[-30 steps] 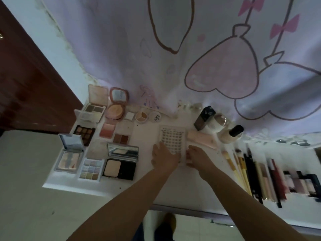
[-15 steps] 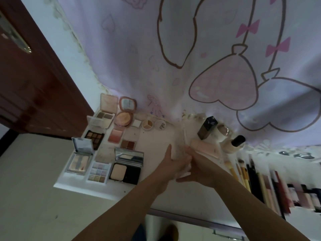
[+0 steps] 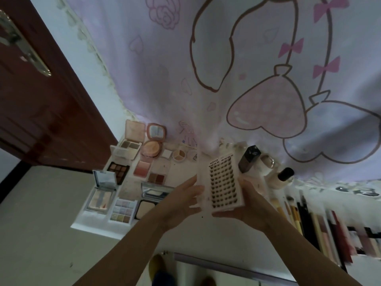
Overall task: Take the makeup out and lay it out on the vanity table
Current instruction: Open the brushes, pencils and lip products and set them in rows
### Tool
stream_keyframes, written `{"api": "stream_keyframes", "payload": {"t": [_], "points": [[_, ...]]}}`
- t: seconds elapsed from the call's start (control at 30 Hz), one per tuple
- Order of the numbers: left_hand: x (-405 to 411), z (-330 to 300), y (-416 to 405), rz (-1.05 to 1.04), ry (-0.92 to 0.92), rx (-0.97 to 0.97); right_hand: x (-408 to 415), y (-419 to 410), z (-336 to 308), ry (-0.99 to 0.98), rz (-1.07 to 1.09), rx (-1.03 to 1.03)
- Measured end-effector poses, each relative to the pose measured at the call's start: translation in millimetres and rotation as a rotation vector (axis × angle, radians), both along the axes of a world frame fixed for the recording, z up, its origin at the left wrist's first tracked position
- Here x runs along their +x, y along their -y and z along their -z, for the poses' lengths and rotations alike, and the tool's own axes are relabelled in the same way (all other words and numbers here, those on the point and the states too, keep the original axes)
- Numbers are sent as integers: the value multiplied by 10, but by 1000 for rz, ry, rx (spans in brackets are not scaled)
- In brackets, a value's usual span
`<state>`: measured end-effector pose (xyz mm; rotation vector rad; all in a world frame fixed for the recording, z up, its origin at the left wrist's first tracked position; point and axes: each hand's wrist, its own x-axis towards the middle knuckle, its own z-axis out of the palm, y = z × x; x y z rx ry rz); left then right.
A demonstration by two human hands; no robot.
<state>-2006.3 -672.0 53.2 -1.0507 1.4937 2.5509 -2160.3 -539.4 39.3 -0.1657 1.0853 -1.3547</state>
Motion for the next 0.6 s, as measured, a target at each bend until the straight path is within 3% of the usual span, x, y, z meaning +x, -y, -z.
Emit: {"api": "stream_keyframes", "payload": {"t": [0.13,0.33,0.6], "points": [[56,-73,391,-104,140,-165,-78,22,243,-66,191,143],[53,89,773,13,421,-710,60,222,648,-402,161,398],[10,292,923,152,548,-895,132,504,839,-1006,7,545]]}}
